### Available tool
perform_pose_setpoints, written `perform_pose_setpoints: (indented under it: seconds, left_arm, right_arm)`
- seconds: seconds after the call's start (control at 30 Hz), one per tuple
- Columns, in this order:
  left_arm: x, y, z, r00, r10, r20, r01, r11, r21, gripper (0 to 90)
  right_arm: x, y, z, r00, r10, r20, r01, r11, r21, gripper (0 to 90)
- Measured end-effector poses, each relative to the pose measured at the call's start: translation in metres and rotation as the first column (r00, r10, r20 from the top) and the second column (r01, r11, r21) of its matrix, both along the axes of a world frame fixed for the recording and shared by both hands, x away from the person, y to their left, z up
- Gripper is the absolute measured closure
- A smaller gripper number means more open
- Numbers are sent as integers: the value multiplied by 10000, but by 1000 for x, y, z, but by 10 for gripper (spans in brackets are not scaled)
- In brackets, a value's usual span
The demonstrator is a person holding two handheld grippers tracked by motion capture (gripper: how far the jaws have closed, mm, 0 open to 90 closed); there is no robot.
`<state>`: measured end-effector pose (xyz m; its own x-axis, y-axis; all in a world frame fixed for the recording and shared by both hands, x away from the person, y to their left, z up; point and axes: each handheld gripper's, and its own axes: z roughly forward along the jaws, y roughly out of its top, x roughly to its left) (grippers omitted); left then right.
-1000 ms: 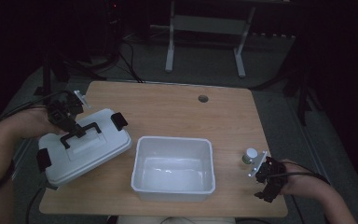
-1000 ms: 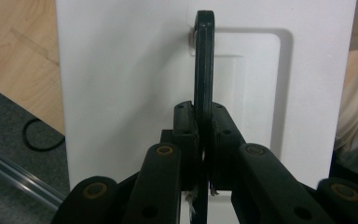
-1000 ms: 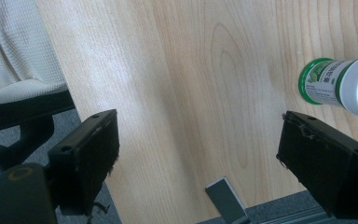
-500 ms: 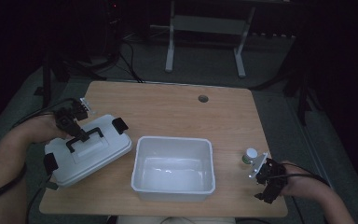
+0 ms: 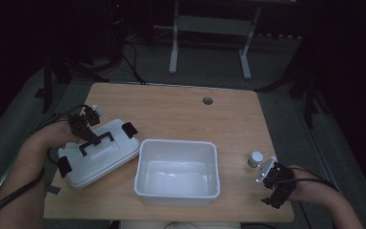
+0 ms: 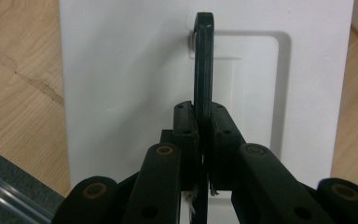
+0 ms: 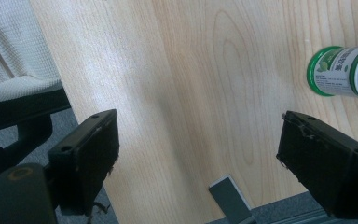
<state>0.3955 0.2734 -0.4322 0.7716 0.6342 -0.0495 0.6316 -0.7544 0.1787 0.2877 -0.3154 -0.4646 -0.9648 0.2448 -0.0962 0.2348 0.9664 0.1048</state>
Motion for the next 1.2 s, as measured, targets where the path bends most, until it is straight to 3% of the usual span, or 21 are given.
perform_pose_setpoints:
  seconds: [0.13, 0.4, 0.6, 1.2]
  left_arm:
    - [3, -5, -8, 9997, -206, -93, 206, 9998, 35, 833]
    - [11, -7, -21, 9995, -86, -316, 94, 9997, 246, 833]
    - [14, -9, -27, 9995, -55, -323, 57, 10000, 75, 833]
    - [17, -15, -40, 9988, -117, -484, 124, 9998, 136, 829]
  right_arm:
    - [0, -2, -2, 10000, -18, -1, 18, 10000, 45, 123]
    - [1, -2, -6, 10000, -62, -34, 62, 9999, 112, 123]
    - [1, -2, -9, 10000, -51, -52, 51, 9999, 137, 123]
    - [4, 0, -11, 9999, 18, -113, -17, 9999, 102, 123]
